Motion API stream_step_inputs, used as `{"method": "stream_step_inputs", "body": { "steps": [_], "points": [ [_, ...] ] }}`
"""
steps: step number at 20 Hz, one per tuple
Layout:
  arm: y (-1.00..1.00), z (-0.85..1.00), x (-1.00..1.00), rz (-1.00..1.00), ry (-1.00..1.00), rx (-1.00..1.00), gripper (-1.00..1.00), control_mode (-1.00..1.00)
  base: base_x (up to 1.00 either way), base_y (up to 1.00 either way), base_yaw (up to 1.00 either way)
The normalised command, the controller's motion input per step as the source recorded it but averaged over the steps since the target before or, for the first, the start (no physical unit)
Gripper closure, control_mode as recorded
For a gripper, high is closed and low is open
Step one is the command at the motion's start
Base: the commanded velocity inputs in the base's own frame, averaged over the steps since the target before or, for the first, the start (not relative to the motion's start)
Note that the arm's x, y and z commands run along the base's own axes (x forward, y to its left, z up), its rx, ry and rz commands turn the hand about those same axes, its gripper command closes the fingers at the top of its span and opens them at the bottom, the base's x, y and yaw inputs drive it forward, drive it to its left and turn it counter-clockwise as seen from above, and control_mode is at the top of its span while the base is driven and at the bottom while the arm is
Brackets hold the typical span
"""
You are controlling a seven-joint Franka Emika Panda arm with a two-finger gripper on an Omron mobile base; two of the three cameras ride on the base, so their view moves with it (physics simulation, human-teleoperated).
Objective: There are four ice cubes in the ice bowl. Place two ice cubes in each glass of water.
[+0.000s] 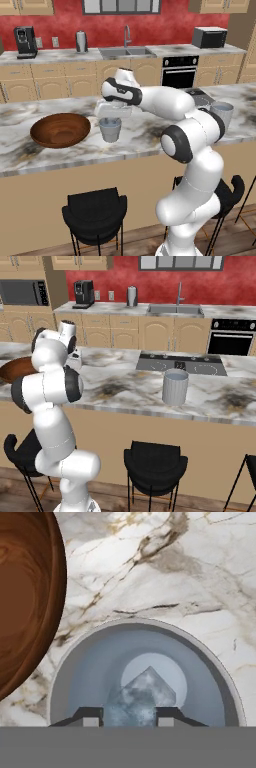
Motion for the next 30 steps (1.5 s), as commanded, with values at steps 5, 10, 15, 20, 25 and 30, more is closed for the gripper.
{"method": "stream_step_inputs", "body": {
  "steps": [5, 10, 15, 20, 25, 30],
  "points": [
    [0.0, -0.06, 0.0, 0.07, 0.0, 0.0, -1.0, -1.0, 0.0, 0.0, 0.0],
    [0.0, -0.01, 0.0, 0.06, 0.0, 0.0, -1.0, -1.0, 0.0, 0.0, 0.0],
    [0.0, 0.09, 0.0, 0.06, 0.0, 0.02, -1.0, -1.0, 0.0, 0.0, 0.0],
    [0.0, 0.03, 0.0, 0.06, 0.0, 0.0, -1.0, -1.0, 0.0, 0.0, 0.0],
    [0.0, 0.0, 0.0, 0.06, 0.0, 0.0, 1.0, -1.0, 0.0, 0.0, 0.0],
    [0.0, 0.0, 0.0, 0.06, 0.0, 0.0, 1.0, -1.0, 0.0, 0.0, 0.0]
  ]
}}
